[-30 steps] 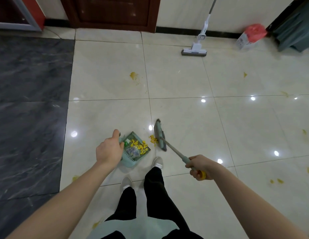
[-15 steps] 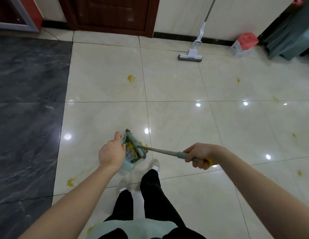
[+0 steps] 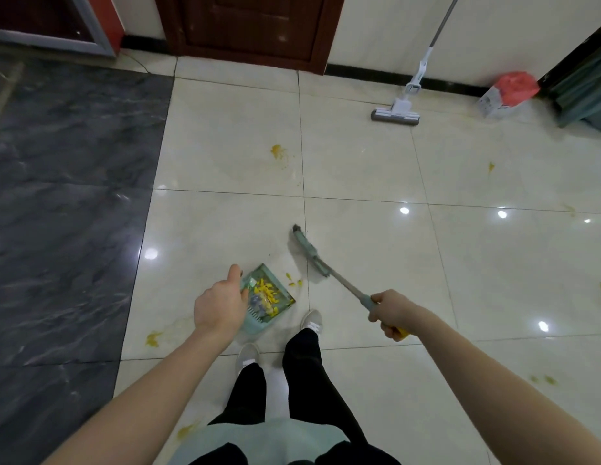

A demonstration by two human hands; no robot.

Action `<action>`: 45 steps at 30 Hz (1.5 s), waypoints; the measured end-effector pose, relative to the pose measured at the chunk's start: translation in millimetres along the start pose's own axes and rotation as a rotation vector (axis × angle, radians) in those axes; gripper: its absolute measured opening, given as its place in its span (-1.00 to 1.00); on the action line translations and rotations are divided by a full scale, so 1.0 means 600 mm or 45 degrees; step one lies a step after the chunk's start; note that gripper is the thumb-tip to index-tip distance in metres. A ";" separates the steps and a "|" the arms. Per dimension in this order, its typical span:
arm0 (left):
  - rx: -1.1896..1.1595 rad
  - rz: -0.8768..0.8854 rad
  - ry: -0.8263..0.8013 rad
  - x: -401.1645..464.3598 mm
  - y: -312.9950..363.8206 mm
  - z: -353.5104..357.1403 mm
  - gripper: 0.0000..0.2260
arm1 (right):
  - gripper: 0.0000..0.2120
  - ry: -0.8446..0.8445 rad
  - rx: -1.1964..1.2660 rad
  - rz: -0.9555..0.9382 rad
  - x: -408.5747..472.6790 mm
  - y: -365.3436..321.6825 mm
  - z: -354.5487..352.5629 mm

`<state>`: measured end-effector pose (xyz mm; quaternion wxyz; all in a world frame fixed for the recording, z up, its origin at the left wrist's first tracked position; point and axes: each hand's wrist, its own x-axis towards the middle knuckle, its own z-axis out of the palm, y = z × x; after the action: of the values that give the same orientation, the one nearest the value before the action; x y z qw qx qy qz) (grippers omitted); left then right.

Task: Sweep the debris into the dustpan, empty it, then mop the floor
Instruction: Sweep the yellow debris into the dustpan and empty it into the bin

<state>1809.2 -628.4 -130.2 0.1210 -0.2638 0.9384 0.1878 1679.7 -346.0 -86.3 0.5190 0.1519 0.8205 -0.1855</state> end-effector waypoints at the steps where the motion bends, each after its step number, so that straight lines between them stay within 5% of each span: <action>1: -0.005 0.003 0.006 -0.003 -0.005 0.002 -0.77 | -0.72 -0.022 0.027 0.000 0.005 0.004 0.020; 11: 0.035 0.024 0.001 0.002 -0.013 -0.003 -0.76 | -0.64 -0.358 0.195 0.013 -0.040 0.000 0.035; 21: 0.011 -0.059 0.011 -0.012 -0.033 -0.016 -0.76 | -0.49 -0.054 0.029 -0.072 -0.050 -0.033 -0.017; 27: -0.027 -0.096 0.037 -0.026 -0.061 -0.013 -0.76 | -0.71 0.099 -0.219 -0.112 -0.004 -0.071 0.041; 39: -0.027 -0.097 0.045 -0.021 -0.068 -0.006 -0.77 | -0.60 -0.305 0.057 -0.030 -0.032 -0.032 0.100; 45: 0.005 -0.092 0.042 -0.026 -0.074 -0.010 -0.77 | -0.55 -0.257 0.126 -0.055 -0.044 -0.039 0.039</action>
<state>1845.4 -658.9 -132.2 0.1127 -0.3003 0.9305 0.1771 1698.9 -378.8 -68.2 0.5868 0.1400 0.7569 -0.2514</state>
